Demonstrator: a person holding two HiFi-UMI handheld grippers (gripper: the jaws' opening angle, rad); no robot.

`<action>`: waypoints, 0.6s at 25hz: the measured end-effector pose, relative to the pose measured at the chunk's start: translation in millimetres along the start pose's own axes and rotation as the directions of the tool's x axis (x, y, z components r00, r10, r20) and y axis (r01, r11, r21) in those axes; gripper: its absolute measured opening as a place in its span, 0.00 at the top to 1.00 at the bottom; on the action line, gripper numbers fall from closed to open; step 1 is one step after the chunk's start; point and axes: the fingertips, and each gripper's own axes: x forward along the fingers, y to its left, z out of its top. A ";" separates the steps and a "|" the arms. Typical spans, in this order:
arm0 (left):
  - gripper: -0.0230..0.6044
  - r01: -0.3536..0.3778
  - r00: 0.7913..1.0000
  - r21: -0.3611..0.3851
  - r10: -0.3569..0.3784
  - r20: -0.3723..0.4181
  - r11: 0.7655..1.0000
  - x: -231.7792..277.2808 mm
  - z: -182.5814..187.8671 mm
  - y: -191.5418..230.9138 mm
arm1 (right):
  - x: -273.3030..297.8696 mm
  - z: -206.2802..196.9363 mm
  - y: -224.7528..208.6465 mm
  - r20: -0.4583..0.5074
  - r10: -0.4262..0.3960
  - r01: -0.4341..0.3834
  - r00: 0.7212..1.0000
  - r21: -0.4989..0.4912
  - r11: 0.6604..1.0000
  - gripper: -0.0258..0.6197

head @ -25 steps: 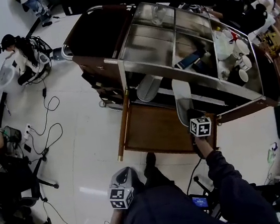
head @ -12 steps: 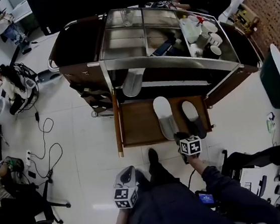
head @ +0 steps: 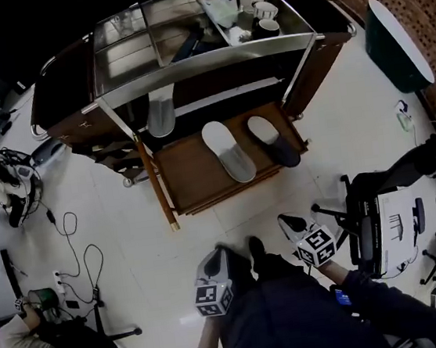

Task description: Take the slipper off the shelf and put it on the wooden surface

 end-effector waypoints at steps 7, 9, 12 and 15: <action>0.93 0.017 1.000 0.048 -0.017 -0.008 0.999 4.9 -13.6 -42.6 | -56.0 -22.1 -2.6 0.063 0.000 0.000 0.998 -0.003 1.000 0.96; 0.93 0.021 1.000 0.063 -0.020 -0.004 0.998 1.7 -18.7 -61.1 | -71.7 -27.9 -7.0 0.081 0.001 0.000 0.997 -0.010 1.000 0.96; 0.93 0.033 0.999 0.105 -0.035 0.016 0.994 -2.8 -25.6 -88.6 | -93.0 -31.4 -13.7 0.123 -0.005 0.009 0.992 -0.032 0.999 0.96; 0.93 0.023 0.998 0.126 -0.030 0.054 0.992 -5.8 -32.7 -109.0 | -107.8 -32.9 -19.0 0.166 0.015 -0.009 0.986 -0.036 0.999 0.96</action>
